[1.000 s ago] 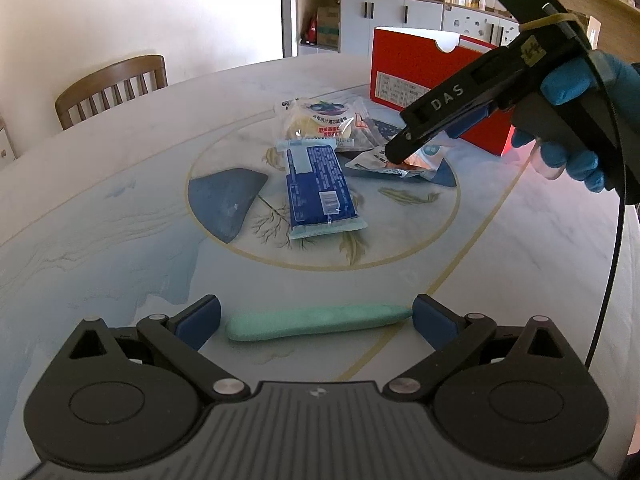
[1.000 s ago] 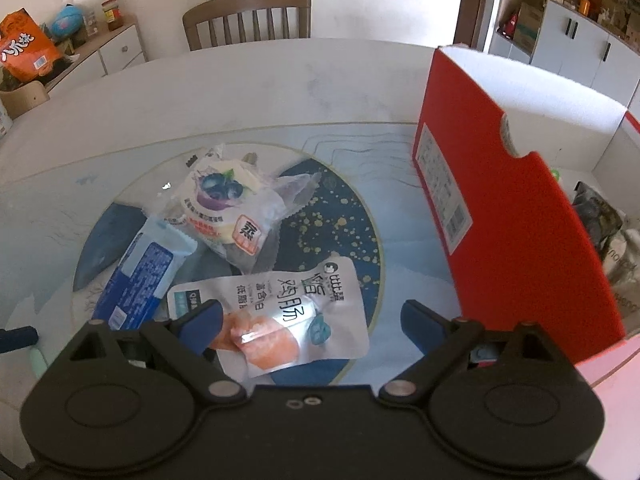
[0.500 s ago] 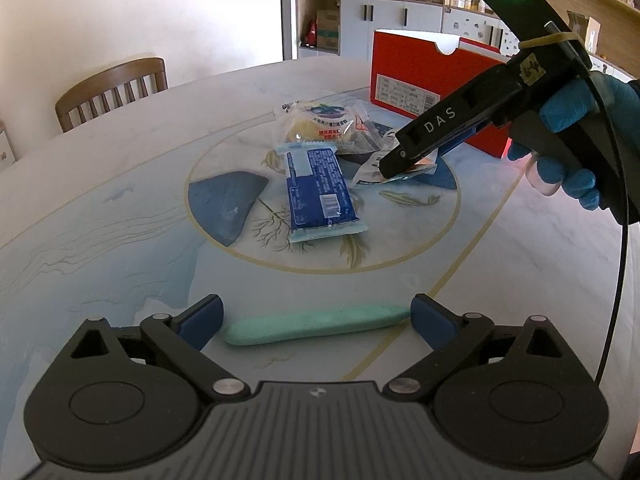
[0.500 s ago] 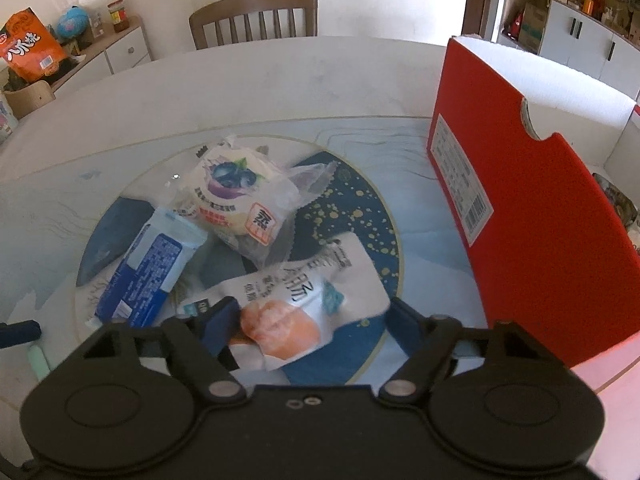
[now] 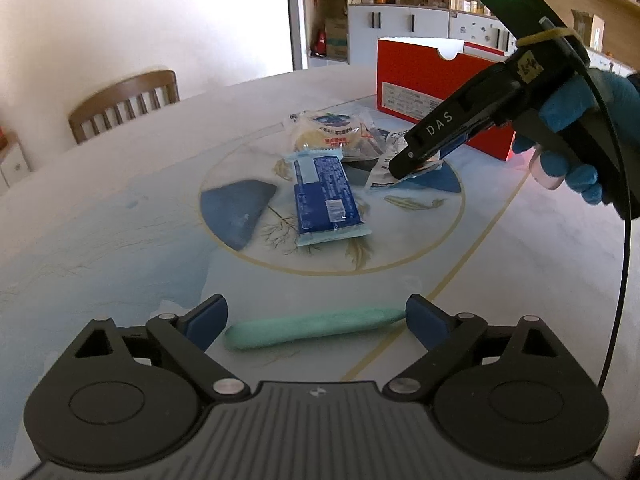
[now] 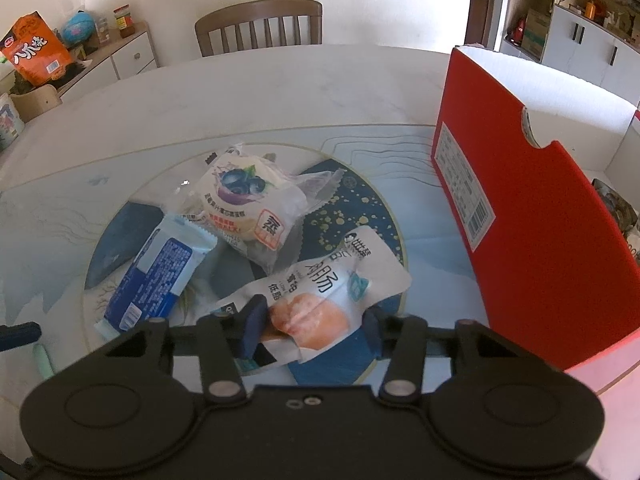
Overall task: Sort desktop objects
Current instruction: 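Grasp the mint-green stick with left tool while right tool grasps the white sausage pack, then carry the mint-green stick and sausage pack with both tools over the red box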
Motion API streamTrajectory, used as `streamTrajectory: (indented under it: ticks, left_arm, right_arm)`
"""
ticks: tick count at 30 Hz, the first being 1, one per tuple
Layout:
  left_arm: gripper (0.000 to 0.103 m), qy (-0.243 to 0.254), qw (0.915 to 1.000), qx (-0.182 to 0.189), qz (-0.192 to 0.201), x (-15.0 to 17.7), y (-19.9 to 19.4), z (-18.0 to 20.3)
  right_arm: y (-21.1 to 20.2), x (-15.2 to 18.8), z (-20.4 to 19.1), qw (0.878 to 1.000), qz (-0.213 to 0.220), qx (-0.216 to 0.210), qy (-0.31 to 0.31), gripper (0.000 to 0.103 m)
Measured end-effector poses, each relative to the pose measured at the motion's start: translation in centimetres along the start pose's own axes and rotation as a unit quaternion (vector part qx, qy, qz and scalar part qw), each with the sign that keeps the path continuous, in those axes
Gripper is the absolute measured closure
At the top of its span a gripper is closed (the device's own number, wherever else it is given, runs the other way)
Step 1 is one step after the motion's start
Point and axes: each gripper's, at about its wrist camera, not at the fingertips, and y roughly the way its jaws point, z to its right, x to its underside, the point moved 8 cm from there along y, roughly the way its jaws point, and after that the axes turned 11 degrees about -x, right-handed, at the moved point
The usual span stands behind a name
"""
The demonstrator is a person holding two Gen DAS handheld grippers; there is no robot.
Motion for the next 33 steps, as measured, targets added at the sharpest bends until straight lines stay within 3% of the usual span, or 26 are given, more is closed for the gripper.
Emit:
streamTrajectory:
  ticks: [9, 19, 33]
  left_arm:
    - [0.005, -0.043, 0.999, -0.004, -0.013, 0.4, 0.3, -0.5]
    - [0.005, -0.055, 0.9983, 0.01, -0.017, 0.2, 0.1, -0.5]
    - [0.005, -0.059, 0.9981, 0.015, -0.005, -3.0, -1.9, 0.2]
  right_arm:
    - [-0.2, 0.0, -0.1, 1.0, 0.0, 0.0, -0.002, 0.055]
    - [-1.3, 0.2, -0.8, 1.0, 0.009, 0.0, -0.007, 0.059]
    - [-6.8, 0.0, -0.7, 0.999, 0.037, -0.013, 0.016, 0.059]
